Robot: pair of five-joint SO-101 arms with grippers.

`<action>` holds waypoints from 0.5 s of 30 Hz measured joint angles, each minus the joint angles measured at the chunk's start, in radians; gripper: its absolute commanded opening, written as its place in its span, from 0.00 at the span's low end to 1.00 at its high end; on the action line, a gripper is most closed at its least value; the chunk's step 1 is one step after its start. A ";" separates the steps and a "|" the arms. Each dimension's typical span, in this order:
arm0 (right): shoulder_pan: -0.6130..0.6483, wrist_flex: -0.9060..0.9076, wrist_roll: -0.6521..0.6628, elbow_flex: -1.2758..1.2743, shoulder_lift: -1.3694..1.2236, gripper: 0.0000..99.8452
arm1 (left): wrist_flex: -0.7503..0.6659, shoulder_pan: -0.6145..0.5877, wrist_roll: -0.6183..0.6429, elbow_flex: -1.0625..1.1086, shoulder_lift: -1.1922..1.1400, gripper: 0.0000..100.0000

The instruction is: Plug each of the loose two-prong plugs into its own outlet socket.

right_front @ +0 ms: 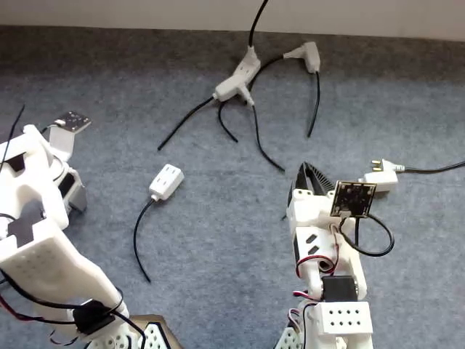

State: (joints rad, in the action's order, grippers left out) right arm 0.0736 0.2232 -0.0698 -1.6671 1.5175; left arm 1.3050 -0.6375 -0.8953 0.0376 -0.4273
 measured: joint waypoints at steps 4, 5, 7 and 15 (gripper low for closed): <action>0.000 0.000 0.000 0.000 0.000 0.01 | 0.002 0.000 0.000 0.000 0.000 0.01; 0.000 0.000 0.000 0.000 0.000 0.01 | 0.002 0.000 0.000 0.000 0.000 0.00; 0.000 0.000 0.000 0.000 0.000 0.01 | 0.002 0.002 0.000 0.000 0.000 0.01; 0.000 0.000 0.000 0.000 0.000 0.01 | 0.014 0.057 0.000 -0.025 0.009 0.01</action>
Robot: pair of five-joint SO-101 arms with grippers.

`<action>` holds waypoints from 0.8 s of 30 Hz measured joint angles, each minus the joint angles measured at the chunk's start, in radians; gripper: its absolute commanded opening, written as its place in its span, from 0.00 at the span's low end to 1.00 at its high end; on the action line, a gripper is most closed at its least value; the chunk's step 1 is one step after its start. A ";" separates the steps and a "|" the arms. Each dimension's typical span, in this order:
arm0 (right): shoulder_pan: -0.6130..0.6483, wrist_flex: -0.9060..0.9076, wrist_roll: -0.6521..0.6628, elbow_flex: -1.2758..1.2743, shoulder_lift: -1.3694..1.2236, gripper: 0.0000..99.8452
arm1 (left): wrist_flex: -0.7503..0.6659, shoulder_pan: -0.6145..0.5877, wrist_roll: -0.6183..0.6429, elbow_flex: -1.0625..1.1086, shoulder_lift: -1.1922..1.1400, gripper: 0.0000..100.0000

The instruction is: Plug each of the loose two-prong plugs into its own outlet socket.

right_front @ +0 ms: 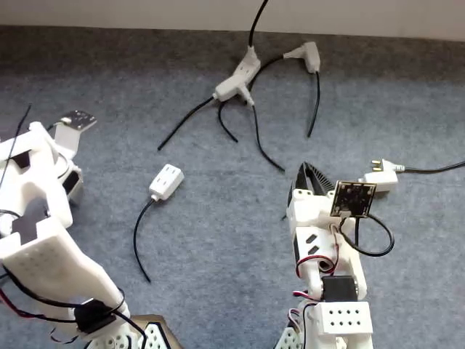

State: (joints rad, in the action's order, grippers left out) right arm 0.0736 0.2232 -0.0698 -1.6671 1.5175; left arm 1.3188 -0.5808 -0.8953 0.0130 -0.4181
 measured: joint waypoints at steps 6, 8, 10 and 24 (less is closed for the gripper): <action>0.000 0.000 0.000 0.000 0.000 0.01 | 0.160 0.121 0.075 -0.031 0.221 0.01; 0.000 0.000 0.000 0.000 0.000 0.01 | 0.183 0.161 0.158 -0.031 0.330 0.01; 0.000 0.000 0.000 0.000 0.000 0.01 | 0.198 0.206 0.239 -0.002 0.446 0.01; 0.000 0.000 0.000 0.000 0.000 0.01 | -0.098 0.632 0.752 0.776 1.324 0.01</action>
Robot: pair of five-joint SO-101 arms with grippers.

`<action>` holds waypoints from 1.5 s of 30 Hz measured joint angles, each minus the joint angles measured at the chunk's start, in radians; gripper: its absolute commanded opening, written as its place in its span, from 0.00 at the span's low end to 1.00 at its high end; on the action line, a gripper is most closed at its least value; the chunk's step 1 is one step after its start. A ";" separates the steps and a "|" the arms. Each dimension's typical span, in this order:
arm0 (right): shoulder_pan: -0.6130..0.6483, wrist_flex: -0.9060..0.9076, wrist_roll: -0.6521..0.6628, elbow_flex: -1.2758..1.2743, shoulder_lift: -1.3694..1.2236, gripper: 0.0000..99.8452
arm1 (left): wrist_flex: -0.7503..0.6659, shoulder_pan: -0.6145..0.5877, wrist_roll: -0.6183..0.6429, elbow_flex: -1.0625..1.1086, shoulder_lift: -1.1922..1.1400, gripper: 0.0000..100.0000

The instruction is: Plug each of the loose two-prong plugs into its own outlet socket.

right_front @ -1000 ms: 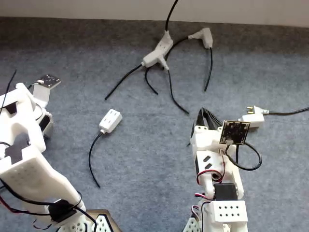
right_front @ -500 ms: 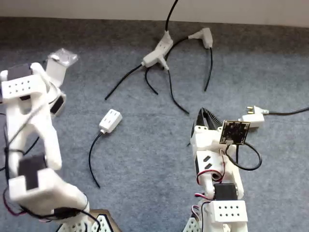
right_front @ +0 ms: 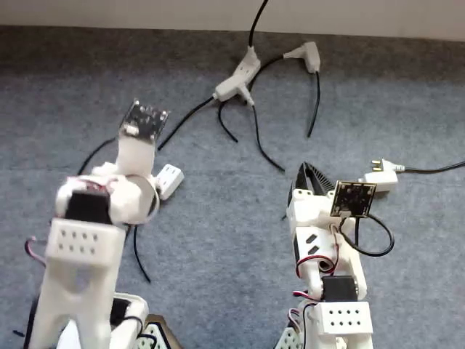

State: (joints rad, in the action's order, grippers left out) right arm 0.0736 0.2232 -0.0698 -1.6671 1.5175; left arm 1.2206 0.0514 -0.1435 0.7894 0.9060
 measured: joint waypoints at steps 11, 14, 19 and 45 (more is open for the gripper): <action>0.003 0.000 0.046 0.000 0.000 0.01 | -0.265 0.304 0.256 0.423 0.551 0.01; 0.040 0.000 0.054 0.000 0.000 0.01 | -0.371 0.308 0.299 0.562 0.638 0.01; 0.063 0.000 0.054 0.000 0.000 0.01 | -0.528 0.310 0.342 0.756 0.801 0.01; 0.311 0.000 0.219 0.261 0.000 0.01 | -0.872 0.476 0.344 0.888 0.891 0.01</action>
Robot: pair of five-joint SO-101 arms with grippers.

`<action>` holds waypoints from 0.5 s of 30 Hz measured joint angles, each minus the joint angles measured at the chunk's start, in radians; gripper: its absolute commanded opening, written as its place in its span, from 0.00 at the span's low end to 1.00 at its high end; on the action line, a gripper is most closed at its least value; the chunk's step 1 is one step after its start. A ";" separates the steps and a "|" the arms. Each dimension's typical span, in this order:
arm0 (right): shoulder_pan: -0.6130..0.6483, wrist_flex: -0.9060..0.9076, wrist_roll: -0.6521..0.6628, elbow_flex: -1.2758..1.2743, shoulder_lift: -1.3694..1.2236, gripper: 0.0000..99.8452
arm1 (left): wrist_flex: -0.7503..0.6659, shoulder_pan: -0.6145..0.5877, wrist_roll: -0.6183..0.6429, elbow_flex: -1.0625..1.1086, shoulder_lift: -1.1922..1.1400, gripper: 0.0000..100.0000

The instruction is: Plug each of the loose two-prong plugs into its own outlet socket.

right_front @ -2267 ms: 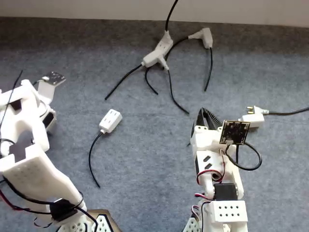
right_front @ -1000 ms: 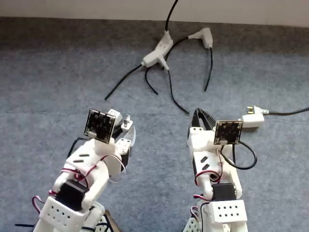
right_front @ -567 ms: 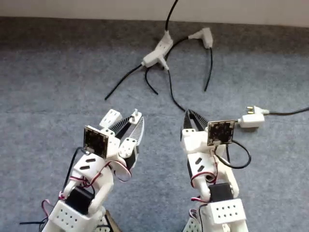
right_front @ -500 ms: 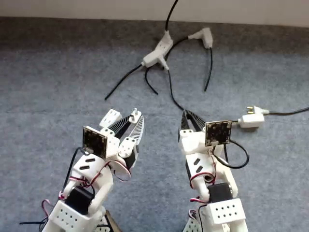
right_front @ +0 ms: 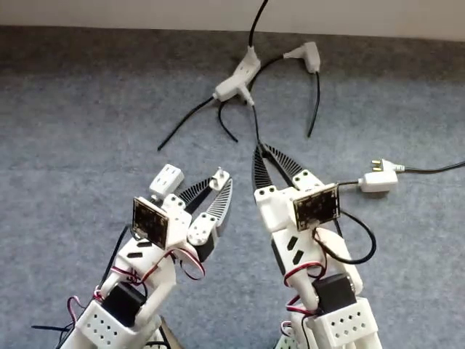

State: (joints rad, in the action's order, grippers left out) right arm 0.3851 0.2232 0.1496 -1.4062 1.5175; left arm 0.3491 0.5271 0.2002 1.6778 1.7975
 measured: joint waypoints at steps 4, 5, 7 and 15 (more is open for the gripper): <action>0.046 0.015 0.005 0.084 0.000 0.01 | 0.000 0.002 0.000 0.000 0.000 0.01; 0.063 0.034 0.005 0.112 0.000 0.01 | 0.000 0.002 0.000 0.000 0.000 0.01; 0.106 0.091 0.005 0.178 0.000 0.01 | -0.002 0.002 0.000 0.000 0.000 0.01; 0.339 0.262 0.006 0.281 0.006 0.01 | -0.002 0.002 0.000 0.000 0.000 0.01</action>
State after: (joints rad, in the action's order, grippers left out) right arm 0.7242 0.4856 0.1557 -1.1254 1.5236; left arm 0.3475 0.5286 0.2002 1.6778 1.7975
